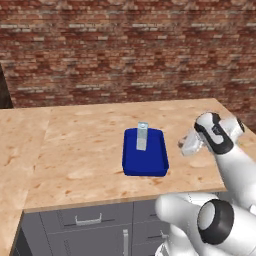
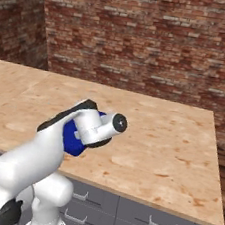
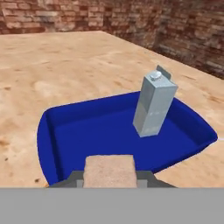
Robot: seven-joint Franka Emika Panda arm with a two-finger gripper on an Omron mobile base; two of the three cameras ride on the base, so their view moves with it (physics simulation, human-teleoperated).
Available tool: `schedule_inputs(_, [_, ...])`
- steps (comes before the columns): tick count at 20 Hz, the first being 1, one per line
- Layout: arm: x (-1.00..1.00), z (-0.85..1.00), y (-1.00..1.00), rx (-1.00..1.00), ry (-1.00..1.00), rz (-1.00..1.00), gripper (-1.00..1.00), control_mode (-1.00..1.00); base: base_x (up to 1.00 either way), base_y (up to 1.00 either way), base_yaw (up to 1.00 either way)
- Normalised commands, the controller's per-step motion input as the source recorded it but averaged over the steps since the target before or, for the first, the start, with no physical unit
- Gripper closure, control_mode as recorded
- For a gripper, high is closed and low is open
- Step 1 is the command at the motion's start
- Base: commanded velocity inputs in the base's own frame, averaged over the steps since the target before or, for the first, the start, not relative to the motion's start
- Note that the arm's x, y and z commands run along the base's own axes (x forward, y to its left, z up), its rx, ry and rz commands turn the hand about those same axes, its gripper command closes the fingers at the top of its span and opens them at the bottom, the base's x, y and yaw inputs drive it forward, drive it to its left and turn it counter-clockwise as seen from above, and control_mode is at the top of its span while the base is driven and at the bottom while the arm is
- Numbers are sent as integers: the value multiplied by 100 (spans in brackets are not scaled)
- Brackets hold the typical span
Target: Take out the milk from the fridge and place it on the tray on the counter. Then take the sugar cube near the tray and place it in the tray.
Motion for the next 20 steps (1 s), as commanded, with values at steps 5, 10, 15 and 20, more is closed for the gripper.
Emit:
schedule_inputs(5, [-8,67,39,-14,28,-23,100,-100,0,0,0])
schedule_inputs(10, [-4,36,22,-21,51,-18,100,-100,0,0,0])
schedule_inputs(15, [-4,8,10,-8,46,-15,100,-100,0,0,0])
schedule_inputs(20, [-1,0,7,0,35,-15,100,-100,0,0,0])
